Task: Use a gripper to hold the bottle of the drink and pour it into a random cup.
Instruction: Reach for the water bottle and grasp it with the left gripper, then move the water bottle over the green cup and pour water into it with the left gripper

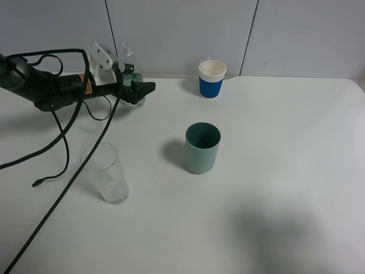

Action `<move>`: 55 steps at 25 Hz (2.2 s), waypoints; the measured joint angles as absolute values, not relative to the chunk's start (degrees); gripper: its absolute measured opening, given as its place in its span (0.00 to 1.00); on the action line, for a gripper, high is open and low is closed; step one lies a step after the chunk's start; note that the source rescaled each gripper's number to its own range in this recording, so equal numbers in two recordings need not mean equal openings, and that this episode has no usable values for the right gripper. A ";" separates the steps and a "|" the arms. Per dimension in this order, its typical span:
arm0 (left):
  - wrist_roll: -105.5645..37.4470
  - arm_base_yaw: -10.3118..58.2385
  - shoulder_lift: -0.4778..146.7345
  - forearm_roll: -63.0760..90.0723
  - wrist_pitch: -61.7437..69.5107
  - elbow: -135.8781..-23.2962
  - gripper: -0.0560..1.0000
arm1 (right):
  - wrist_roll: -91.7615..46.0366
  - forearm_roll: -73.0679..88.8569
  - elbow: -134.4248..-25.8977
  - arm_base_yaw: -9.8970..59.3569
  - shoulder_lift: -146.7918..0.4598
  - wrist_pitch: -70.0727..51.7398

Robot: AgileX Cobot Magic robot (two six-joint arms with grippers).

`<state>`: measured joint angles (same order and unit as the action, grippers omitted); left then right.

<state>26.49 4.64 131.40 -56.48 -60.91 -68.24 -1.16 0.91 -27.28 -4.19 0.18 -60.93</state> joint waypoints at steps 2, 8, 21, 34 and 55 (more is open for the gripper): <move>26.49 5.05 132.11 -55.60 -60.98 -68.73 1.00 | -1.16 0.91 -27.28 -4.19 0.18 -60.93; 26.02 6.12 133.98 -53.99 -60.98 -70.43 1.00 | -1.16 0.71 -27.28 -4.19 0.18 -60.93; 25.91 6.34 134.11 -53.90 -59.97 -70.50 0.06 | -1.16 0.69 -27.28 -4.19 0.18 -60.93; 25.87 6.34 134.11 -53.94 -59.97 -70.50 0.10 | -1.16 0.69 -27.28 -4.19 0.18 -60.93; 32.52 6.34 122.31 -56.76 -44.60 -70.44 0.10 | -1.16 0.69 -27.28 -4.19 0.18 -60.93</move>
